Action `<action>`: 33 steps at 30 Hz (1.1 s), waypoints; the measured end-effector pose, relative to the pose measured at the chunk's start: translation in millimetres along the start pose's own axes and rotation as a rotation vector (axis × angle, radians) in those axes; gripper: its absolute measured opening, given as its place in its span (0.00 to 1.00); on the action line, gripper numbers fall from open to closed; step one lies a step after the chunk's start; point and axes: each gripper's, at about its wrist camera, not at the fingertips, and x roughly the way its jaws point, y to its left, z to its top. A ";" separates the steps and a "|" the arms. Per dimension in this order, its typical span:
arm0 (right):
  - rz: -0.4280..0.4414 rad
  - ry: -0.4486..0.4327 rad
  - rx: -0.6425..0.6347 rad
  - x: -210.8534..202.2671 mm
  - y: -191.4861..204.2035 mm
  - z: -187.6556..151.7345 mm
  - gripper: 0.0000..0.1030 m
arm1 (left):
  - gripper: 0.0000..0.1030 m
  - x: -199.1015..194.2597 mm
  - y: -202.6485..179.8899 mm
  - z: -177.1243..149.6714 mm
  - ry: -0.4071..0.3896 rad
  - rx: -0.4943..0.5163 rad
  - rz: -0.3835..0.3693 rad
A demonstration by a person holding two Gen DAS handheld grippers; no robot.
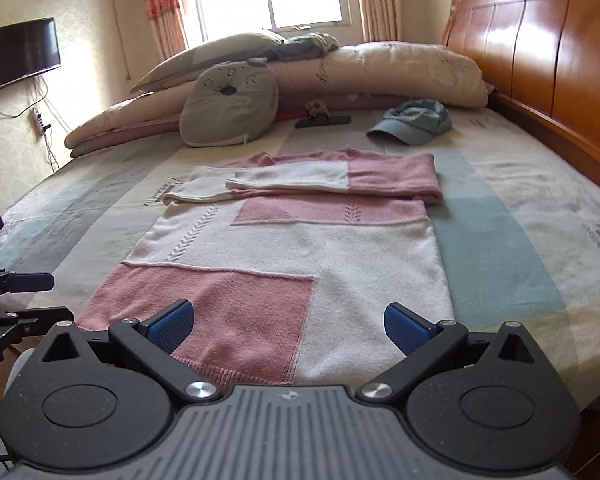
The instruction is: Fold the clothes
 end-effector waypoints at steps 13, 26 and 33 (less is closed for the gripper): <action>-0.028 0.051 0.092 7.4 -41.3 -5.4 1.00 | 0.99 45.0 18.1 -4.6 0.087 -0.068 -0.034; 0.086 0.179 0.217 105.8 -63.0 -3.8 1.00 | 0.99 97.4 49.8 -16.5 0.193 -0.205 -0.045; -0.022 0.157 0.270 103.6 -96.9 -8.2 1.00 | 0.99 90.7 70.2 -1.5 0.149 -0.289 -0.047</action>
